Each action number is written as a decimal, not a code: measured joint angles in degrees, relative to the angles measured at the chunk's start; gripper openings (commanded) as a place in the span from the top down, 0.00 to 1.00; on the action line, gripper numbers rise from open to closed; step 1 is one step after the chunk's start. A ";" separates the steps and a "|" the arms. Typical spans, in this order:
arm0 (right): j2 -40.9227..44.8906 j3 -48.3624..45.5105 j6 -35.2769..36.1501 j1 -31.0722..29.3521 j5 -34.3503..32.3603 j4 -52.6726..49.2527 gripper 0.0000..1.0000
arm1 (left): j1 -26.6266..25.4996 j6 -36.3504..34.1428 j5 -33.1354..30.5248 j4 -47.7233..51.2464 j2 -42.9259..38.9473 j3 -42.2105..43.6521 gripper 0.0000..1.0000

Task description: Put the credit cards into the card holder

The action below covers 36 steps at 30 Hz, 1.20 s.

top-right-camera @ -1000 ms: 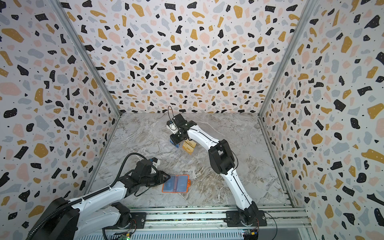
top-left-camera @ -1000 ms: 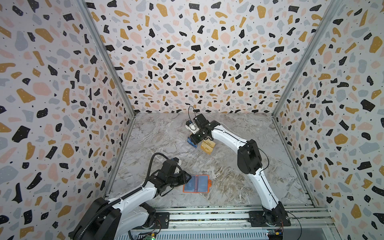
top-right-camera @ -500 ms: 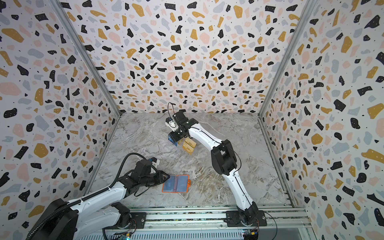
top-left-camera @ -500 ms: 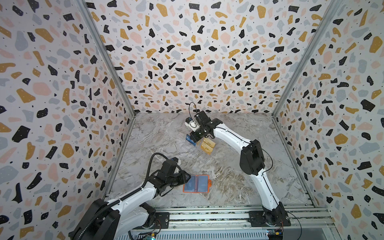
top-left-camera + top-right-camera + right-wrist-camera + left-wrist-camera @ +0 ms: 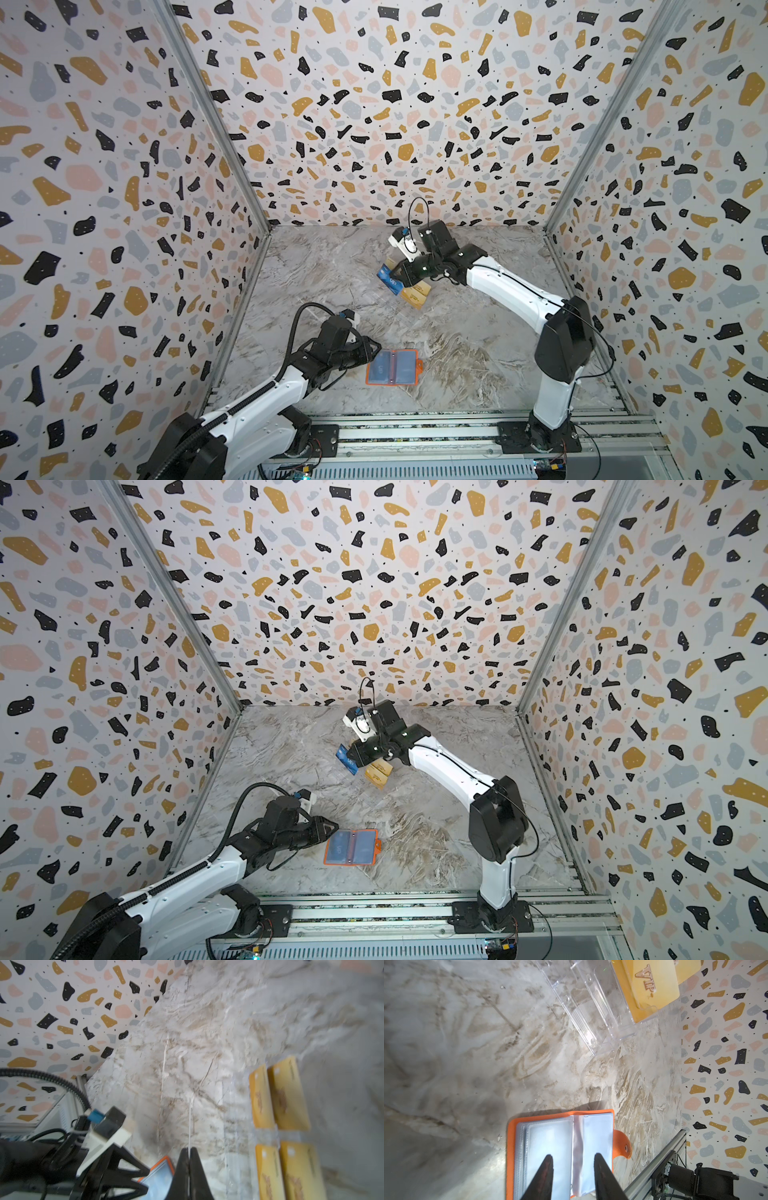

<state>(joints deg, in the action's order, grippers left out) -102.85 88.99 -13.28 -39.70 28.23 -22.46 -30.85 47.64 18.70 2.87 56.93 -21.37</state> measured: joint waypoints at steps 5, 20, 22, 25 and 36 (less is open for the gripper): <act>9.29 -22.69 -11.52 -0.33 5.07 10.91 1.00 | -0.02 -0.04 -0.11 -0.90 1.33 -0.02 0.65; 12.96 -49.64 -35.95 -6.40 10.21 35.06 1.00 | -2.99 1.25 0.28 -8.55 9.57 0.00 0.72; 12.96 -50.03 -37.29 -6.43 10.19 36.68 1.00 | -3.02 1.20 0.24 -8.52 10.05 0.00 0.75; 12.92 -50.73 -38.64 -6.49 10.19 38.42 1.00 | -3.02 1.22 0.07 -8.61 10.36 0.11 0.78; 11.26 -51.49 -40.89 -7.48 10.16 41.09 1.00 | -3.04 1.14 -0.87 -8.02 10.38 1.75 0.85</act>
<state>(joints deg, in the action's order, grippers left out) -91.59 37.50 -54.17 -47.18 38.39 18.63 -33.89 48.77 17.82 -5.15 67.31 -19.62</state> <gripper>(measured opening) 0.049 0.155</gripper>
